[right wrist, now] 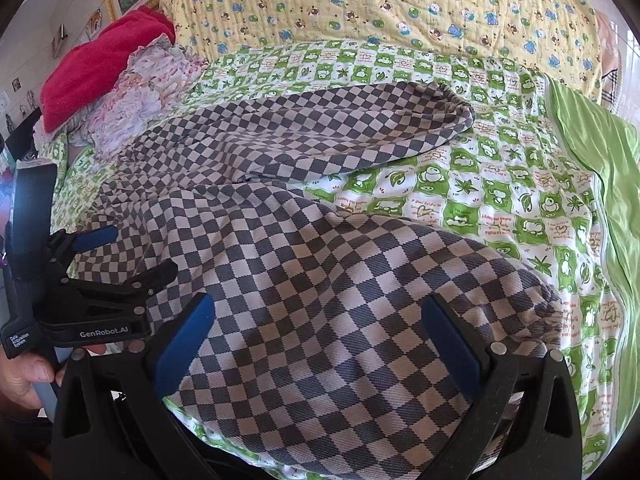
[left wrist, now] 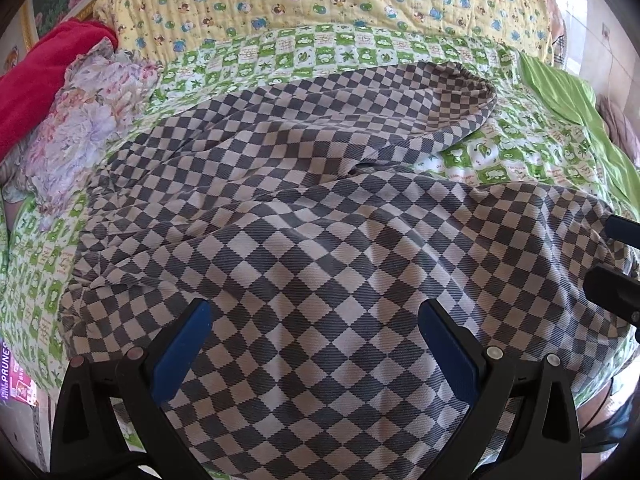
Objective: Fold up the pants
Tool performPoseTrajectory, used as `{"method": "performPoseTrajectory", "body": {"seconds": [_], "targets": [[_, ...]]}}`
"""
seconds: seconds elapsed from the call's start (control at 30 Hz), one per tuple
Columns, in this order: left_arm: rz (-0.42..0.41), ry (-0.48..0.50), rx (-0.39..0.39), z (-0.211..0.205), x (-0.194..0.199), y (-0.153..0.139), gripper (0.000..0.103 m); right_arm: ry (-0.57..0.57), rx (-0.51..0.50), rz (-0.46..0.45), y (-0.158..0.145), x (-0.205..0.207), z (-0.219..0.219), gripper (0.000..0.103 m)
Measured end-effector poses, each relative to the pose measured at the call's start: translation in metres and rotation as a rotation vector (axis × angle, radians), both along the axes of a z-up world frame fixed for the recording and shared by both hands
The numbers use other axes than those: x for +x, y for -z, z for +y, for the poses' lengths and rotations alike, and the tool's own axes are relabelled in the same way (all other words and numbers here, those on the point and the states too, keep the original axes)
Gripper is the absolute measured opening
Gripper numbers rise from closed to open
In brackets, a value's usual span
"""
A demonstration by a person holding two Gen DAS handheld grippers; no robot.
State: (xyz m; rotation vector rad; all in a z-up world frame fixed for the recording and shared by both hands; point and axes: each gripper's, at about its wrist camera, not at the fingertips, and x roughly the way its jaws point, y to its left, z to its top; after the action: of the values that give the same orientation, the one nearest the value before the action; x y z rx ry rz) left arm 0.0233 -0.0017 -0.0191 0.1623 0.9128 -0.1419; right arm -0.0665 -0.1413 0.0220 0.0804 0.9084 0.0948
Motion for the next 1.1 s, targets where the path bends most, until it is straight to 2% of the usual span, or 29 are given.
{"method": "performPoseTrajectory", "body": {"seconds": [0.17,0.23,0.3,0.43,0.5,0.57,0.63,0.77,0.93,1.1], "targets": [[-0.014,0.047,-0.013,-0.004,0.005,-0.007,0.102,0.003,0.016,-0.008,-0.006,0.011,-0.008,0.103],[-0.043,0.068,-0.009,-0.006,0.006,-0.013,0.097,0.008,0.018,-0.003,-0.008,0.016,-0.013,0.103],[-0.048,0.067,0.003,-0.009,0.013,-0.019,0.096,0.023,0.031,0.01,-0.01,0.025,-0.021,0.103],[-0.044,0.064,-0.022,-0.009,0.032,-0.031,0.096,0.023,0.062,0.023,-0.019,0.044,-0.037,0.103],[-0.065,0.107,-0.029,-0.014,0.042,-0.04,0.095,0.019,0.065,0.021,-0.028,0.056,-0.044,0.103],[-0.115,0.132,-0.01,-0.021,0.052,-0.051,0.096,0.012,0.074,0.012,-0.038,0.069,-0.052,0.103],[-0.209,0.137,-0.007,-0.025,0.059,-0.066,0.096,0.004,0.067,-0.002,-0.05,0.087,-0.061,0.103],[-0.178,0.257,0.034,-0.049,0.098,-0.083,0.097,-0.001,0.017,-0.009,-0.066,0.128,-0.08,0.103],[-0.171,0.3,0.052,-0.068,0.16,-0.092,0.097,-0.01,0.014,0.006,-0.079,0.189,-0.111,0.102],[-0.118,0.332,0.062,-0.081,0.226,-0.083,0.097,-0.002,0.019,0.052,-0.069,0.246,-0.144,0.092]]}}
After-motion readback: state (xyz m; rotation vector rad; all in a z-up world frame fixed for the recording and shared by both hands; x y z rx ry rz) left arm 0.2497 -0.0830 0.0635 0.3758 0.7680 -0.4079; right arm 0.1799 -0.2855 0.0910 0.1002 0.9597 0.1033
